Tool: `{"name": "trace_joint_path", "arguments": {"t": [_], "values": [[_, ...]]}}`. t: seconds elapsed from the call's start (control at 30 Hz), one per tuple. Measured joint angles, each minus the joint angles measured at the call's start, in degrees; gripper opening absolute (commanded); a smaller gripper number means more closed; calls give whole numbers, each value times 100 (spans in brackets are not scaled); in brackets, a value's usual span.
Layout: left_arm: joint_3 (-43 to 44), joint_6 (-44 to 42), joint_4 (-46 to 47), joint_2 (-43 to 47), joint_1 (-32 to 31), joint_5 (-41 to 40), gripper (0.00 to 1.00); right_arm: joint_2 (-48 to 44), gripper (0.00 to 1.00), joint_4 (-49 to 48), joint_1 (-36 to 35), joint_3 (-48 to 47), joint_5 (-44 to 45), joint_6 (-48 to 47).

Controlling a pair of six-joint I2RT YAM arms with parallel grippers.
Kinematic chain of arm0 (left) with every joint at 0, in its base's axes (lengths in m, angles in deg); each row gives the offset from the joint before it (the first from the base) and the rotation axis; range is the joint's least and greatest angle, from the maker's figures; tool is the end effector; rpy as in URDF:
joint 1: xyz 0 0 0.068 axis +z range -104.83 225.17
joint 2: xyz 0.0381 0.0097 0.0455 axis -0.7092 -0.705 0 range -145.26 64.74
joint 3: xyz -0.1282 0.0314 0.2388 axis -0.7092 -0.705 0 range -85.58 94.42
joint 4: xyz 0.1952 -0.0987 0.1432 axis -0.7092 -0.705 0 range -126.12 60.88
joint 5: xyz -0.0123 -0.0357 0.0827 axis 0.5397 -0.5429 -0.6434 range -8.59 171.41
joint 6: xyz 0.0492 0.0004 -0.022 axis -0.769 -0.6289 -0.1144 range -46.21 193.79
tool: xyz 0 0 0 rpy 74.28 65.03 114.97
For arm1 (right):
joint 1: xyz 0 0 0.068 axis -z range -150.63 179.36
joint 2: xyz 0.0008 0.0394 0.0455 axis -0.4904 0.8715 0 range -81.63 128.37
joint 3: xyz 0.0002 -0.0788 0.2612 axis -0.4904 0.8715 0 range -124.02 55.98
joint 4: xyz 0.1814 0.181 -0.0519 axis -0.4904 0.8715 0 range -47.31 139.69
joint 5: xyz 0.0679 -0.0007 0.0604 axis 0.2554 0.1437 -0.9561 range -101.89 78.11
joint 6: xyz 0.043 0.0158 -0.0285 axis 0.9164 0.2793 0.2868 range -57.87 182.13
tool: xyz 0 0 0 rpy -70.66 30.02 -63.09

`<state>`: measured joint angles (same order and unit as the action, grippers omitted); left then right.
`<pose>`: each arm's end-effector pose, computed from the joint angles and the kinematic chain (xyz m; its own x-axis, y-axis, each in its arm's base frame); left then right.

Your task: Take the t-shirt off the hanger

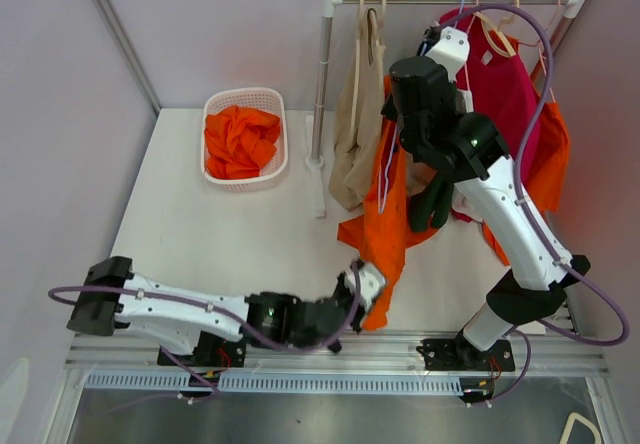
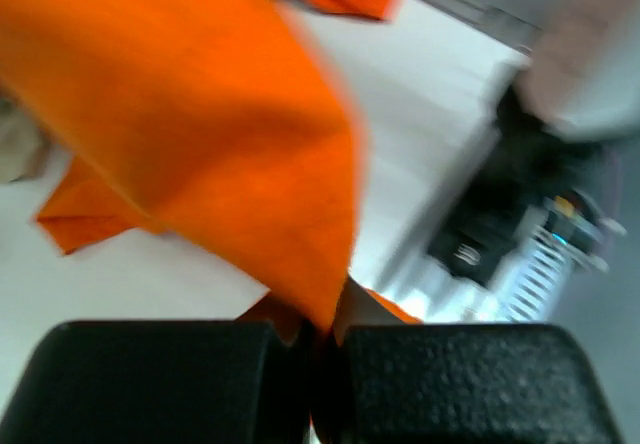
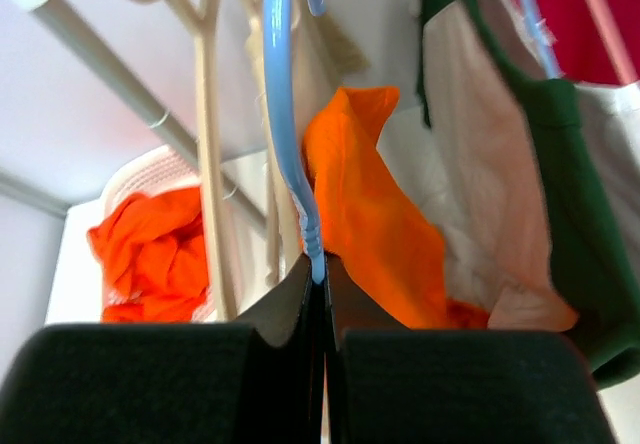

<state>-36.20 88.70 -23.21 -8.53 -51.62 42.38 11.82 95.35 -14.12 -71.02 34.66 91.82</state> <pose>-0.0119 -0.2896 0.2906 -0.1816 0.1669 -0.9691 0.8232 0.5649 -0.0570 0.2354 0.1877 0.5303 -0.1943 0.2852 -0.9386 0.1388 0.9552 0.2616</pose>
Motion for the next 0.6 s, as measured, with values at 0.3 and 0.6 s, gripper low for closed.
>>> {"name": "trace_joint_path", "arguments": {"t": [0.3, 0.6], "values": [[481, 380, -1062, 295, 2542, 822, 1, -76, 0, 1204, 22, -533, -1257, 313], [636, 673, -1484, 407, 3289, 1263, 1, -1268, 0, 2138, 11, 164, -1888, 321]]}}
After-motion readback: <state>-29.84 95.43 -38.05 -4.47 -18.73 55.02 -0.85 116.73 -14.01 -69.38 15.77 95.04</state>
